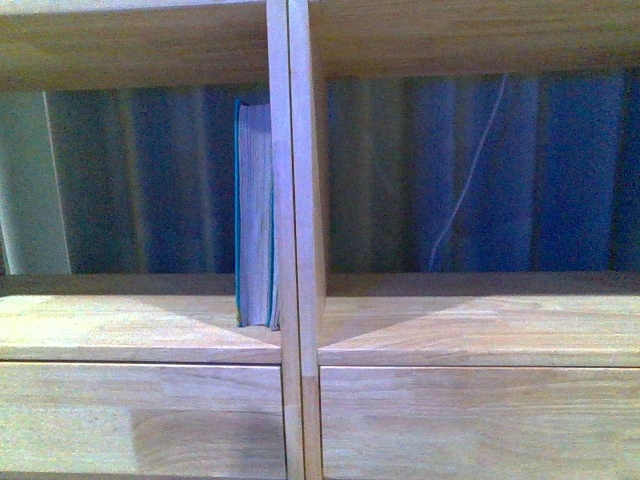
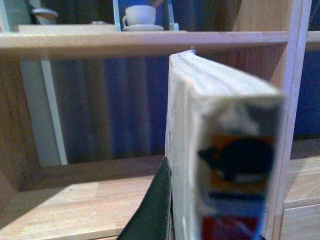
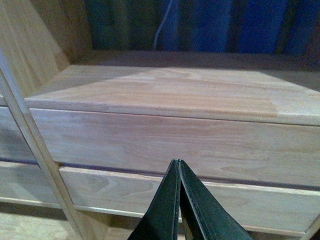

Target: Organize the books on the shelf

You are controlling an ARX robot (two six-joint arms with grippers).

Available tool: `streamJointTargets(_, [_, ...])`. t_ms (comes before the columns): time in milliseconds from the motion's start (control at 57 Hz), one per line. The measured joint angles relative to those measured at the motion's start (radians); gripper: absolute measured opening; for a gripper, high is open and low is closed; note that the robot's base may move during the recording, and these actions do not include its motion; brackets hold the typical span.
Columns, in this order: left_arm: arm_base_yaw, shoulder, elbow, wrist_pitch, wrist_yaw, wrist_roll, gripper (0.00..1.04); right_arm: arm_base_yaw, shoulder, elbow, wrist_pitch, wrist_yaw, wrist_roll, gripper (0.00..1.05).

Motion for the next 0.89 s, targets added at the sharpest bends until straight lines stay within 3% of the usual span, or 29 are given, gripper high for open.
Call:
streamJointTargets(228, [-0.084,0.175,0.043,0.078,-0.025,0.063,0.07,-0.006,-0.095,-0.074,-0.016,-0.008,0.0,0.03])
streamJointTargets(894, [-0.254,0.675,0.422,0.217,-0.049,0.129,0.07,-0.006,-0.373,-0.197,-0.16,-0.008,-0.001,0.03])
